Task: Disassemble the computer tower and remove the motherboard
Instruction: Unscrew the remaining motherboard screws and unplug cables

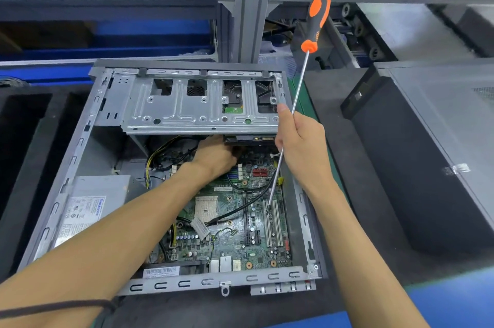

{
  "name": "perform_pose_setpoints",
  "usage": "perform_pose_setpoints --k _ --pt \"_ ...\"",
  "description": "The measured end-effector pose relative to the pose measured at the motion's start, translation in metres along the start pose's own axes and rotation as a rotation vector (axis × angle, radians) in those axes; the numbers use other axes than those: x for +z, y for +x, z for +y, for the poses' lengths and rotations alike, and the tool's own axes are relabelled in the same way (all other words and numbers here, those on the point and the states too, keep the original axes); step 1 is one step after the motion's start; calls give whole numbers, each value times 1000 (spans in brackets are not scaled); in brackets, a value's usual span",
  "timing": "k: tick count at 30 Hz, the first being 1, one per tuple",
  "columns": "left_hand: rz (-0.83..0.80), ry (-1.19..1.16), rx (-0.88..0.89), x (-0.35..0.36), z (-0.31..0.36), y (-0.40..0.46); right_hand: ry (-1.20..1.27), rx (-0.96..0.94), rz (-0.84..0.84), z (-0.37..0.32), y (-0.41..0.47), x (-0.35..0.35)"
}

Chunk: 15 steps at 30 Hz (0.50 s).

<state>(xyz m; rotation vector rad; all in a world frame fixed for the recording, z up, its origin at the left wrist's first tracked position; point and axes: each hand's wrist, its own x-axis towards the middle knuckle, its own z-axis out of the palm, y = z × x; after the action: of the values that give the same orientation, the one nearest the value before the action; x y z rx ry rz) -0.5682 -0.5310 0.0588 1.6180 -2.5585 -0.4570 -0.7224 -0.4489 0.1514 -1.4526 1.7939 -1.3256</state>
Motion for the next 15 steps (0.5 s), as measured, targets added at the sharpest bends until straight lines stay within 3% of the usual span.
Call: perform_pose_setpoints --k 5,10,15 --pt "-211 33 9 -6 -4 6 58 11 22 3 1 0" --pt "-204 2 -27 -4 1 9 146 48 58 2 0 -2" --pt "-398 -13 -59 -3 17 4 274 132 68 0 1 -9"
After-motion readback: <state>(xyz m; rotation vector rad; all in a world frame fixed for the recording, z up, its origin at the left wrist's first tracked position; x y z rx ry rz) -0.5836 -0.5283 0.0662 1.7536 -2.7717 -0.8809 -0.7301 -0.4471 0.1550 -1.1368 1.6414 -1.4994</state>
